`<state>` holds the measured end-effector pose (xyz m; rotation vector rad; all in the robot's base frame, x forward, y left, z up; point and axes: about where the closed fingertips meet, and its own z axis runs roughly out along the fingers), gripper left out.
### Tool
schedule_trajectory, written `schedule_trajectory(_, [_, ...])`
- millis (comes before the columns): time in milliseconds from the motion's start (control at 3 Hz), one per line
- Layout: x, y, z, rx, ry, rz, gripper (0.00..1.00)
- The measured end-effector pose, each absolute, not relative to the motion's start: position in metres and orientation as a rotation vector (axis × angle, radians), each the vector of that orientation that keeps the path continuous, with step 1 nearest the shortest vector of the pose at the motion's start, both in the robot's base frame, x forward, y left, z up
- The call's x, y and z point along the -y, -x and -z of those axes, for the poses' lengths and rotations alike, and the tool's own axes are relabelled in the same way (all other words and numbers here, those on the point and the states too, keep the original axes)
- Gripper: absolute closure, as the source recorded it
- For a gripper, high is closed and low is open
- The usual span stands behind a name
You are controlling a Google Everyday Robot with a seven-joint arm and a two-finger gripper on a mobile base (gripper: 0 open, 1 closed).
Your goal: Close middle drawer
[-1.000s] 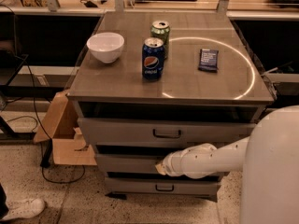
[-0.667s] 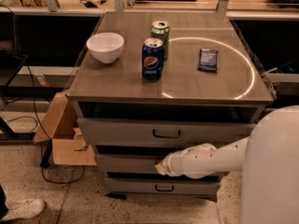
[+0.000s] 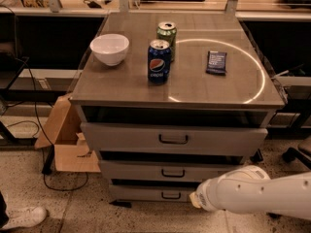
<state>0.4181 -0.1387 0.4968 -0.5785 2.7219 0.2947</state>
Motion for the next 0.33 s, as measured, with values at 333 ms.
schedule_trajectory(333, [0.1423,-0.4188,-0.5199,-2.687,0.586,-0.26,0.74])
